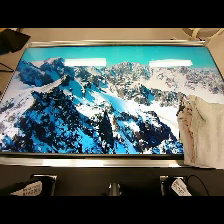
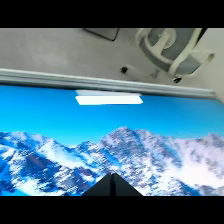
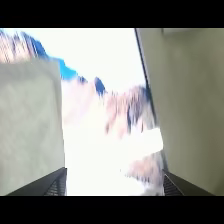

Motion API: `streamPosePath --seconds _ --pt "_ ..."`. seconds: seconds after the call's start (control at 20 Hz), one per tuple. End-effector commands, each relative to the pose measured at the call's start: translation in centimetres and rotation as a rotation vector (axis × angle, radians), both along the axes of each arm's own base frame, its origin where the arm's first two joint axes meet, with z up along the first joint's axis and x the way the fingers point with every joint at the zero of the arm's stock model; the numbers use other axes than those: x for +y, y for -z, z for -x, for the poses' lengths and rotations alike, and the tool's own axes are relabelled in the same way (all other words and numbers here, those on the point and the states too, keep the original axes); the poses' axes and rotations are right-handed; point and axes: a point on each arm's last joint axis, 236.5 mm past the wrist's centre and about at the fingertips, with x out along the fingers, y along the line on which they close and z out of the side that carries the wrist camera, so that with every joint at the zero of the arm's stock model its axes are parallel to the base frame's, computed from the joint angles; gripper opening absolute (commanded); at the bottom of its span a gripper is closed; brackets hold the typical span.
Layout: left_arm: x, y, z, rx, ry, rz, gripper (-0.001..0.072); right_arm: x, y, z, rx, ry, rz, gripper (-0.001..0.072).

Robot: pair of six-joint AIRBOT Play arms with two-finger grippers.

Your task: Fold the shirts.

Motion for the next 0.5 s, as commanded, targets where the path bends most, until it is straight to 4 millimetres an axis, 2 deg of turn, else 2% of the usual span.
streamPosePath --seconds 0.0,0.05,0.1,0.15,0.2,0.25,0.3,0.35,0.45 --pt "4.7 5.1 -0.8 0.155 -0.276 -0.357 0.0021 9.0 -4.4 -9.9 -0.192 -0.277 0.027 0.0607" --pt "5.0 7.5 -0.3 0.244 -0.294 -0.417 0.0045 12.5 -1.8 -11.6 -0.142 -0.323 -0.065 0.0608" --pt "4.7 10.5 0.8 0.364 -0.274 -0.437 0.0206 16.6 1.4 -13.1 -0.064 -0.387 -0.166 0.0609" --pt "3.7 13.8 2.3 0.506 -0.248 -0.404 0.0443 20.4 4.4 -13.7 0.022 -0.461 -0.259 0.061" --pt "1.9 17.3 4.6 0.664 -0.176 -0.364 0.0564 24.4 7.4 -13.6 0.121 -0.533 -0.364 0.0614" --pt "0.7 20.3 6.8 0.773 -0.087 -0.372 0.0563 27.2 9.6 -13.0 0.212 -0.583 -0.444 0.0635" --pt "0.4 22.8 8.6 0.852 -0.063 -0.362 0.0562 29.6 11.5 -12.1 0.302 -0.625 -0.502 0.0635" --pt "0.2 24.3 9.6 0.88 -0.06 -0.355 0.0561 30.8 12.6 -11.3 0.366 -0.648 -0.525 0.0648" --pt "0.6 25.2 9.8 0.862 -0.135 -0.311 0.0561 31.8 13.7 -10.4 0.438 -0.667 -0.538 0.0654"
